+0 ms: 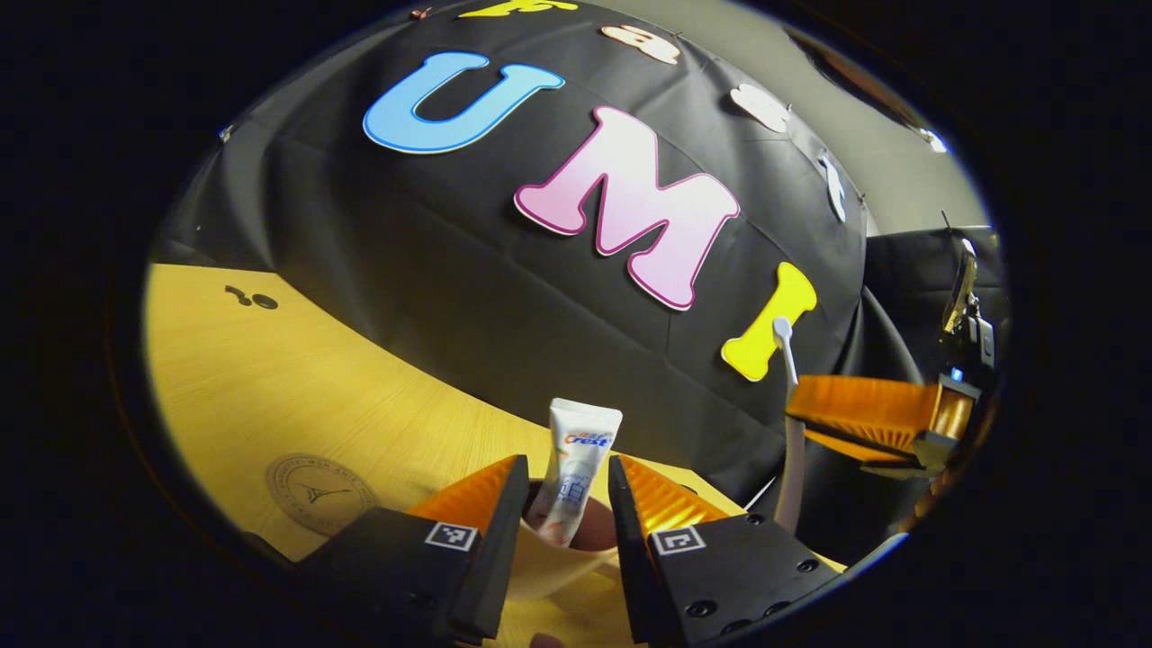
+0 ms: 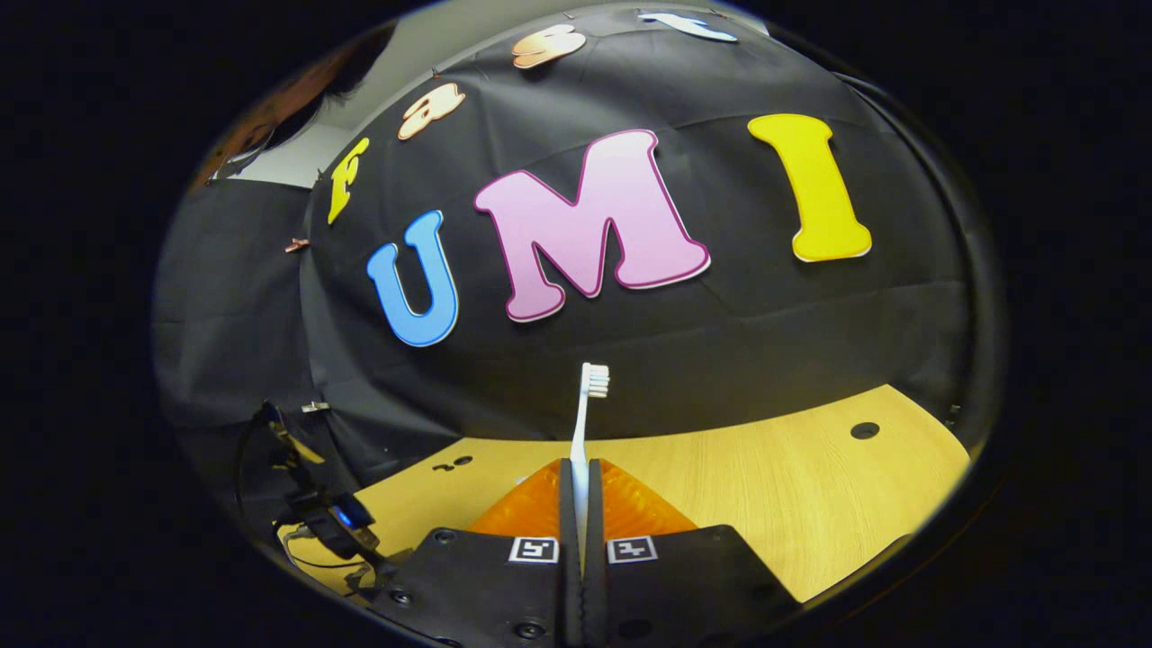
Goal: Put the toothbrush and toothpaste on the desktop into the cup, then pick up the cup and place it on the coaster on the desktop.
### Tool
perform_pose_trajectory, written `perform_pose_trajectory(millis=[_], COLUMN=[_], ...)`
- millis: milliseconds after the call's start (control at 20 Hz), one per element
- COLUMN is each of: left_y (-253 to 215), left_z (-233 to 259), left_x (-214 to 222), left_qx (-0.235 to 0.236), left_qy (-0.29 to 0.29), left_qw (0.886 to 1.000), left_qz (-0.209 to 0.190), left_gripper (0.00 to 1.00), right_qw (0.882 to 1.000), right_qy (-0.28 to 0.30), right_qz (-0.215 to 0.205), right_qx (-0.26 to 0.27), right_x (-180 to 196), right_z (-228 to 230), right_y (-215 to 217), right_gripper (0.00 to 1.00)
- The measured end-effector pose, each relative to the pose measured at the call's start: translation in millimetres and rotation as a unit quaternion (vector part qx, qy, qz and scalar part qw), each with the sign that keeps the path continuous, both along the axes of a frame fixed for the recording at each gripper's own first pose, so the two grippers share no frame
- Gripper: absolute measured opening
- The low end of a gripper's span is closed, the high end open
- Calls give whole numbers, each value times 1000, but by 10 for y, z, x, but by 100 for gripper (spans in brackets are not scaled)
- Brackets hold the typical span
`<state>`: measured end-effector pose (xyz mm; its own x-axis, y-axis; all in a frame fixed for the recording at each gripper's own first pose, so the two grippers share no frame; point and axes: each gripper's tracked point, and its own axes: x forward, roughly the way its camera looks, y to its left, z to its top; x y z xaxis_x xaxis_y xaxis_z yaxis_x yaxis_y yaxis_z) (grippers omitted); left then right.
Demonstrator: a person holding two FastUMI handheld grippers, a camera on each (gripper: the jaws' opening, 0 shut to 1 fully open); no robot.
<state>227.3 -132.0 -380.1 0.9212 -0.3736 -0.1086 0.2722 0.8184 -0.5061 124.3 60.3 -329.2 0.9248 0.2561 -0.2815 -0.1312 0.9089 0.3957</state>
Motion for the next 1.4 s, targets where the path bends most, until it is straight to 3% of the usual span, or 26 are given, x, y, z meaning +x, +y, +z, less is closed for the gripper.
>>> perform_pose_trajectory(millis=[250,500,950,1400], left_y=[174,499,758,887], left_z=[181,227,-81,-219], left_x=[-287,-620,-1004,-1131], left_qx=[-11,24,58,67], left_qy=[3,8,53,76], left_qw=[1000,1000,997,994], left_qz=[-5,10,24,33], left_gripper=[56,56,57,57], right_qw=[998,993,975,959], right_qy=[-49,-91,-85,-54], right_qz=[23,77,173,204], right_qx=[15,0,-108,-189], right_x=[293,499,433,265], right_z=[213,253,-433,-994], right_y=[259,618,1200,1127], right_gripper=[5,5,5,6])
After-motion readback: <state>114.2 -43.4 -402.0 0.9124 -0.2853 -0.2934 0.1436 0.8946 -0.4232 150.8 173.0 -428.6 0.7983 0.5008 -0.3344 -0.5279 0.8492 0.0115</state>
